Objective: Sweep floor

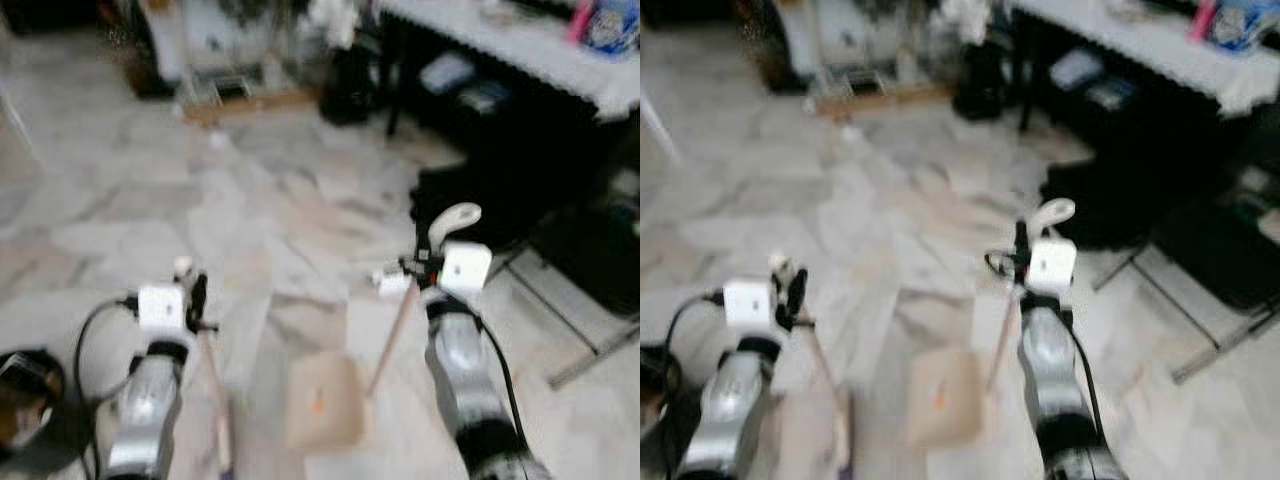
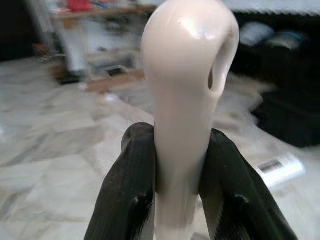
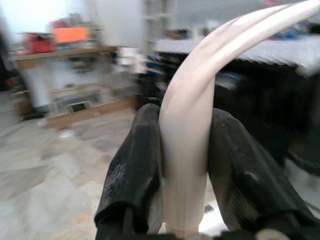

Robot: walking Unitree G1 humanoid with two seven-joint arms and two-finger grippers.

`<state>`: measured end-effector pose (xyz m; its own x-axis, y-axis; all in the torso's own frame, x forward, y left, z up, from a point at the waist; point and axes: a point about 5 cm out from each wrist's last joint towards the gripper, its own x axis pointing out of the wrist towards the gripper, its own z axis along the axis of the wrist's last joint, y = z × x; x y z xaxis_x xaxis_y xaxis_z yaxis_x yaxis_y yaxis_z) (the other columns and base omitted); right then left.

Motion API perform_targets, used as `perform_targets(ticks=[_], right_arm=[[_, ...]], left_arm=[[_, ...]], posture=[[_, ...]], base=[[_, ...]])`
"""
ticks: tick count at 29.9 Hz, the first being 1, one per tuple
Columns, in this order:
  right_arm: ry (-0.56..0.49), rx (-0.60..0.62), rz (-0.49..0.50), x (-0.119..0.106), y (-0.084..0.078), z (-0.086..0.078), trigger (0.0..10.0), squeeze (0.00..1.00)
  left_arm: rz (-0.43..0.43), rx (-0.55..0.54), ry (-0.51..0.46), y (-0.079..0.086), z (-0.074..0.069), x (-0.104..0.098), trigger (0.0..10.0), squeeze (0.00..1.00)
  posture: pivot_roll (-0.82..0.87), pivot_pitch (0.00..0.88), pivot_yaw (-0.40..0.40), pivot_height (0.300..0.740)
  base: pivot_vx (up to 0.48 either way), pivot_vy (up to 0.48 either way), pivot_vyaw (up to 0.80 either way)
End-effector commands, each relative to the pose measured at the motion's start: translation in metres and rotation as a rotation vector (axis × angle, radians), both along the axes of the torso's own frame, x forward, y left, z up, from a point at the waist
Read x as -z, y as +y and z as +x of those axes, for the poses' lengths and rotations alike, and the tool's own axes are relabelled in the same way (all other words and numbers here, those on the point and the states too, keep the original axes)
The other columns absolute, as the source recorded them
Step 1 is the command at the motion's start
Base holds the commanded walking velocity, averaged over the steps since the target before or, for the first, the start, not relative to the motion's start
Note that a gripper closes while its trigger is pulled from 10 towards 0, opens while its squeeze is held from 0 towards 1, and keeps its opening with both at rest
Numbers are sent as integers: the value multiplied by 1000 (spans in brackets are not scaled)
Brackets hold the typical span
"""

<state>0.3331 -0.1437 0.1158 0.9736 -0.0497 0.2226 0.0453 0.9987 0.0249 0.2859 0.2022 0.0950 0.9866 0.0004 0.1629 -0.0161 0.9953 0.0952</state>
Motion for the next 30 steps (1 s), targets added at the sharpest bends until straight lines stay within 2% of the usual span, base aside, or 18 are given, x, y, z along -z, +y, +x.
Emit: perform_targets(ticks=[1, 19, 25, 30], right_arm=[[-21, 39, -12, -5, -12, 1, 10000, 0], [-24, 51, -11, -5, -13, 1, 10000, 0], [-24, 53, -9, -4, -14, 1, 10000, 0], [-25, 55, -13, -5, -15, 1, 10000, 0]], left_arm=[[-5, 44, -63, -13, 6, -14, 10000, 0], [-8, 53, -74, -14, 7, -20, 10000, 0], [-7, 53, -77, -14, 8, -21, 10000, 0], [-5, 56, -82, -15, 8, -22, 10000, 0]], posture=[[62, 70, -10, 740], [66, 75, -6, 740], [66, 73, -7, 740], [65, 71, -7, 740]], base=[[0, 0, -800], [0, 0, -800], [0, 404, -800], [0, 0, -800]])
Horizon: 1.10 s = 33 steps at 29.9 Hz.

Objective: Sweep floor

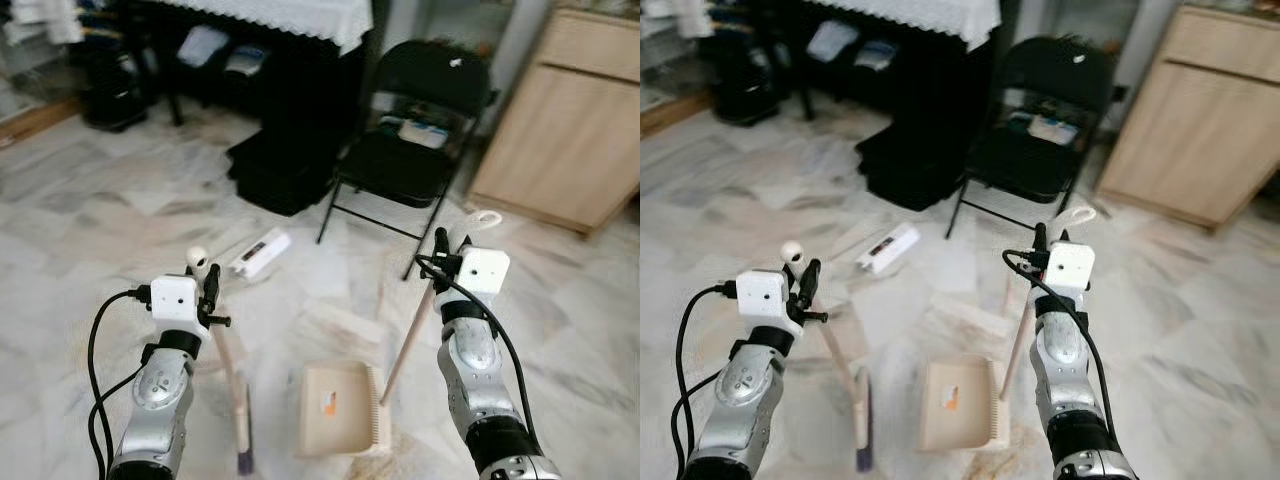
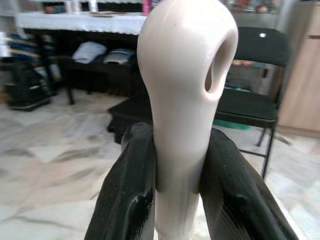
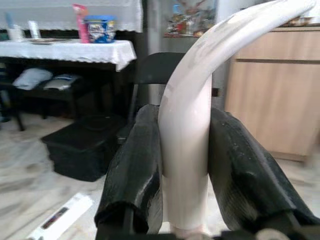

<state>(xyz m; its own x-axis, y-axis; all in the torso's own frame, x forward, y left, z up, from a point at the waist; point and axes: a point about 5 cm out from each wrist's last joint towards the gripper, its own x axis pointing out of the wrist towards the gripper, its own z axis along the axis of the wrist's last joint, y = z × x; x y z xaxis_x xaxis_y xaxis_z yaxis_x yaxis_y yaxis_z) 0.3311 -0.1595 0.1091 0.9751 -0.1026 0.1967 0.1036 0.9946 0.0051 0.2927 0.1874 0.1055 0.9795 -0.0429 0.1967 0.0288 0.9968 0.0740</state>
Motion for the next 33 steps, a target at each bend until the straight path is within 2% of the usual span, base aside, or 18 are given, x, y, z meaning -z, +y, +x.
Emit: perform_targets(ticks=[1, 13, 22, 33], right_arm=[[-53, -3, 3, -11, 1, 3, 10000, 0], [-51, -6, -3, -11, 1, 3, 10000, 0], [-65, -19, -9, -11, 4, 2, 10000, 0], [-72, -17, -12, -12, 4, 3, 10000, 0]], left_arm=[[16, 8, -50, 0, 2, -12, 10000, 0], [26, 32, -40, -4, 3, -11, 10000, 0], [14, 39, -33, -6, 3, -10, 10000, 0], [10, 38, -37, -6, 3, -11, 10000, 0]], posture=[[65, 71, -7, 740], [64, 60, -7, 740], [62, 48, -8, 740], [63, 45, -10, 740]], base=[[0, 0, -800], [0, 0, -786], [0, 0, 0], [0, 402, 0]])
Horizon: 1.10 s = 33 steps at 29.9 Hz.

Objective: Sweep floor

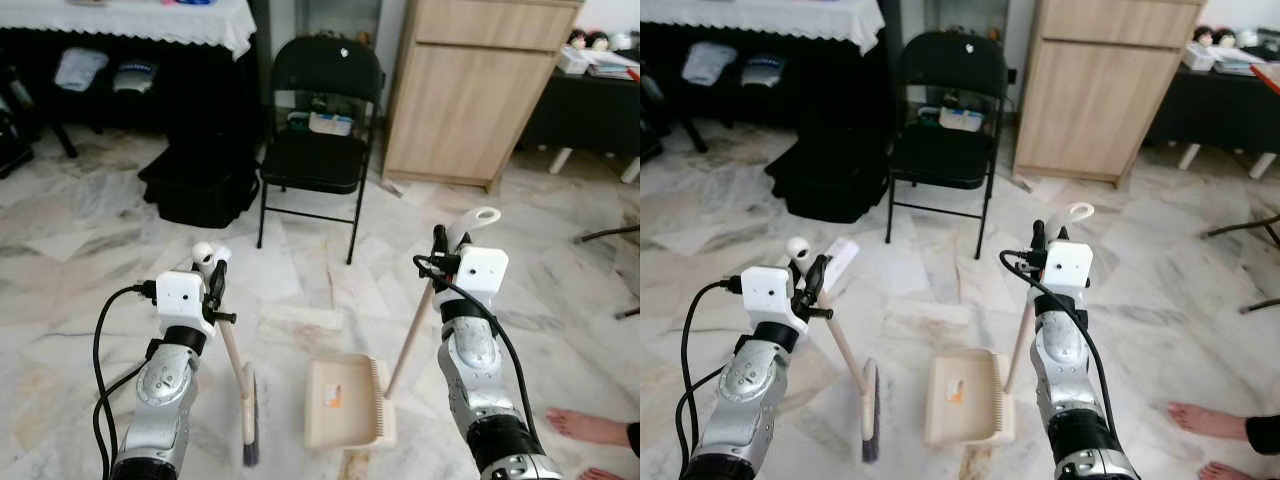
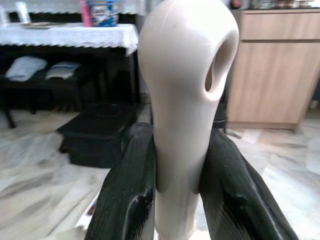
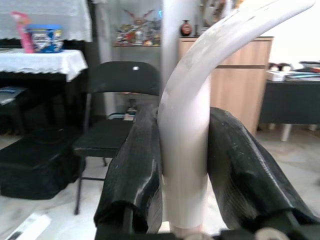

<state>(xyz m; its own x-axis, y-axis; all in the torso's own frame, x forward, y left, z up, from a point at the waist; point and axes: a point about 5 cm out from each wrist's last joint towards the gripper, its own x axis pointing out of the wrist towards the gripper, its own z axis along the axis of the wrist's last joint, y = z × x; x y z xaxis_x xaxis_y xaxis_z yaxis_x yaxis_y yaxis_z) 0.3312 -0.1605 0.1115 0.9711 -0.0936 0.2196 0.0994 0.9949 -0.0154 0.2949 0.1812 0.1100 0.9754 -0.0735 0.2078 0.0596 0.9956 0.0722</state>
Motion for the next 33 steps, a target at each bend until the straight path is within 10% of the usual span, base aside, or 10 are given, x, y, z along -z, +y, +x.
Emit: perform_targets(ticks=[1, 33], right_arm=[[-49, -10, 11, -10, 4, 3, 10000, 0], [-58, -6, 14, -11, 4, 3, 10000, 0]], left_arm=[[11, 6, -26, 0, 1, -7, 10000, 0], [13, 4, -35, 1, 3, -10, 10000, 0]], posture=[[63, 52, -11, 740], [67, 64, -8, 740]], base=[[0, 382, 0], [0, 374, 0]])
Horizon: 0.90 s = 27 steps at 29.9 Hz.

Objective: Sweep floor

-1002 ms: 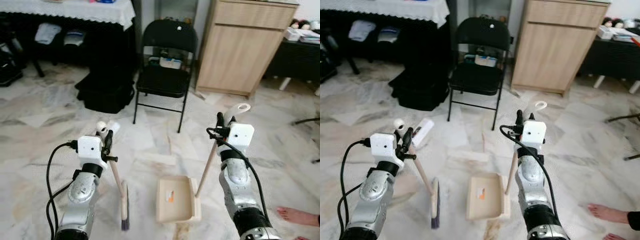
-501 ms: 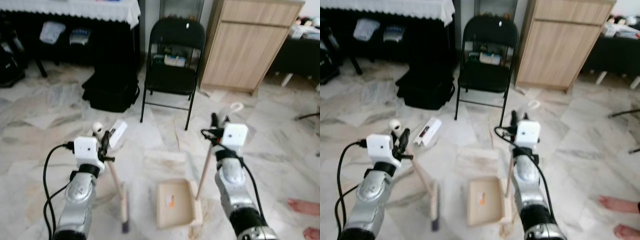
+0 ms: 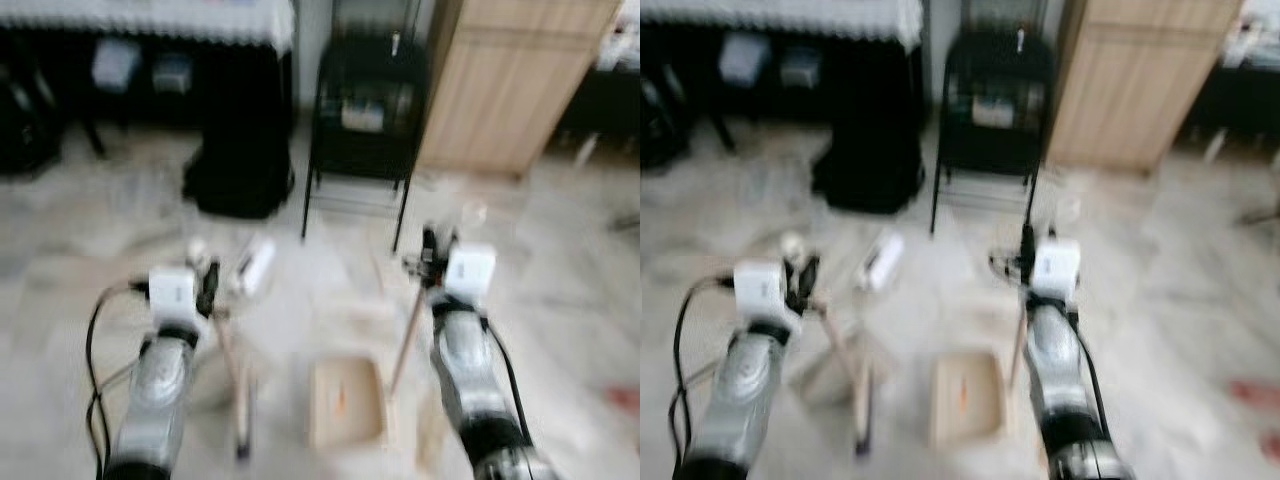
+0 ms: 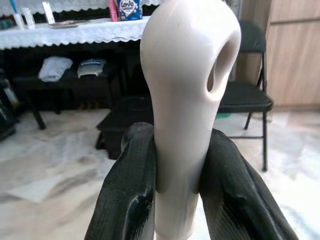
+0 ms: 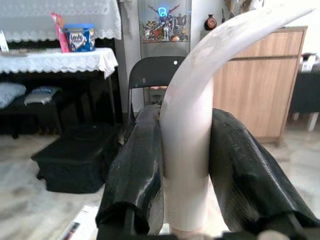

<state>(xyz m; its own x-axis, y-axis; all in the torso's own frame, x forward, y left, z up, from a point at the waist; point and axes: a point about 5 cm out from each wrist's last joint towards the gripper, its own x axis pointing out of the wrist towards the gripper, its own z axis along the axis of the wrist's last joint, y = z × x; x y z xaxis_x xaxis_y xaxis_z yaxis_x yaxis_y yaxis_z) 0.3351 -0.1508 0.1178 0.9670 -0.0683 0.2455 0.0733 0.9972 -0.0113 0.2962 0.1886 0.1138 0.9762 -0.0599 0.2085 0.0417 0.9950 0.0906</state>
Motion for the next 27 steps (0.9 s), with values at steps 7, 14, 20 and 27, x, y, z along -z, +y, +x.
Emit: perform_targets(ticks=[7, 14, 20, 27], right_arm=[[-30, 21, 12, -5, -6, -1, 10000, 0], [-31, 23, 11, -5, -6, -1, 10000, 0], [-29, 22, 12, -4, -6, -1, 10000, 0], [-28, 23, 12, -4, -6, -1, 10000, 0]], left_arm=[[-6, 22, -32, -6, 1, -6, 10000, 0], [-5, 22, -33, -6, 1, -7, 10000, 0], [-5, 21, -32, -6, 1, -7, 10000, 0], [-3, 21, -31, -5, 1, -7, 10000, 0]], posture=[[67, 64, -8, 740], [66, 68, -8, 740], [66, 70, -6, 740], [67, 67, -4, 740]], base=[[0, 371, 0], [0, 367, 0], [0, 366, 0], [0, 366, 0]])
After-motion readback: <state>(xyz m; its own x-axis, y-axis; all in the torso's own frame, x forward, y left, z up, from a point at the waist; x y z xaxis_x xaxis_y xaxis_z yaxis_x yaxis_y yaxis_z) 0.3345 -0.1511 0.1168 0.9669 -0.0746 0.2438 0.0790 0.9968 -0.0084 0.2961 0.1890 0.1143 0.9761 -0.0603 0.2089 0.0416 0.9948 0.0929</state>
